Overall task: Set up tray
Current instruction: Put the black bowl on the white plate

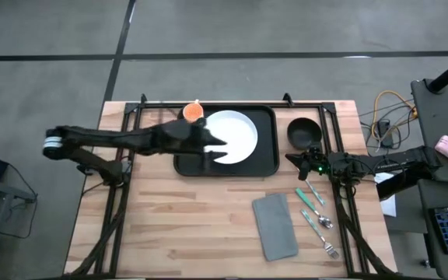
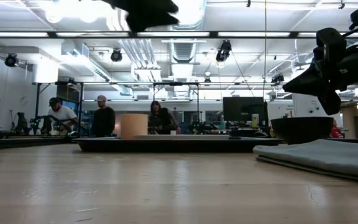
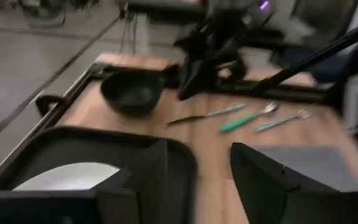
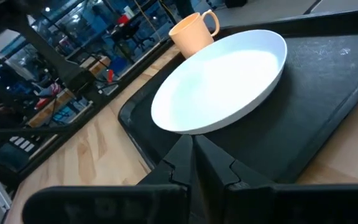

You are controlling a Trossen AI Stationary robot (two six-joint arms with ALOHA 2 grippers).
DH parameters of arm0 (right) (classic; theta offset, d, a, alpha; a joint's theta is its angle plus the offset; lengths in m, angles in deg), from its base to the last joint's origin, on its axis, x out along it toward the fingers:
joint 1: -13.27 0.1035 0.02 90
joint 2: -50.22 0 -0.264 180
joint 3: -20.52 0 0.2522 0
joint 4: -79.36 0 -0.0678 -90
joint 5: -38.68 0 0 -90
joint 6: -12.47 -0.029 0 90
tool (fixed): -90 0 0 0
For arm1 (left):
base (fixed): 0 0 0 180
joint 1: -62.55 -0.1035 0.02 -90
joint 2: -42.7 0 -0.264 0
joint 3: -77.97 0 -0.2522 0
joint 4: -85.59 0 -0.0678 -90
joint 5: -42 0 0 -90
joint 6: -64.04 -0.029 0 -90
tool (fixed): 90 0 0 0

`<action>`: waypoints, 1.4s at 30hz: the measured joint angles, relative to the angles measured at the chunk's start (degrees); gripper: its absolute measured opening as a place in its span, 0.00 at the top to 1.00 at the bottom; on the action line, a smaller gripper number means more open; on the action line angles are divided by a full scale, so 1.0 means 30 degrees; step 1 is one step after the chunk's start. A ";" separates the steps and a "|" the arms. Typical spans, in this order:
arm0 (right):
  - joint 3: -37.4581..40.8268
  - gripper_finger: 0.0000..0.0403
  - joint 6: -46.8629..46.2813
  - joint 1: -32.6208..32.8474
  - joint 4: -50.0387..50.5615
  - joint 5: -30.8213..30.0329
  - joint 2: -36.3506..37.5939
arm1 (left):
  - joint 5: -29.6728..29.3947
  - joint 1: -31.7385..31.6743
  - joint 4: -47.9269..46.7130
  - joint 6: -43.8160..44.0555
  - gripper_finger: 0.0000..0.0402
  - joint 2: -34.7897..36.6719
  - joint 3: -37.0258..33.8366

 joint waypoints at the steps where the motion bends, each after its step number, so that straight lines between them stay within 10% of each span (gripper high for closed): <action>1: 0.0000 0.97 0.0084 0.0000 -0.0168 0.0034 0.0000 | -0.0140 0.0179 0.0225 0.0254 0.65 0.0841 -0.0558; 9: -0.1266 0.82 0.2260 0.0000 -0.0826 0.0857 -0.0051 | -0.1553 0.0922 0.4006 0.0859 0.98 0.8098 -0.7255; 21: -0.8759 0.48 0.3497 -0.0007 1.1440 -0.1663 -0.2525 | -0.1378 0.0913 0.6308 -0.0881 1.00 1.7139 -1.5752; 35: -1.4390 0.42 0.2310 -0.0007 1.8595 -0.1594 -1.1916 | -0.1297 0.0913 0.4941 -0.0539 1.00 2.4472 -1.9479; 42: -1.5116 0.44 0.1183 -0.0756 1.9611 -0.0599 -1.4643 | -0.1174 0.0913 0.4378 -0.0714 1.00 2.4246 -1.9286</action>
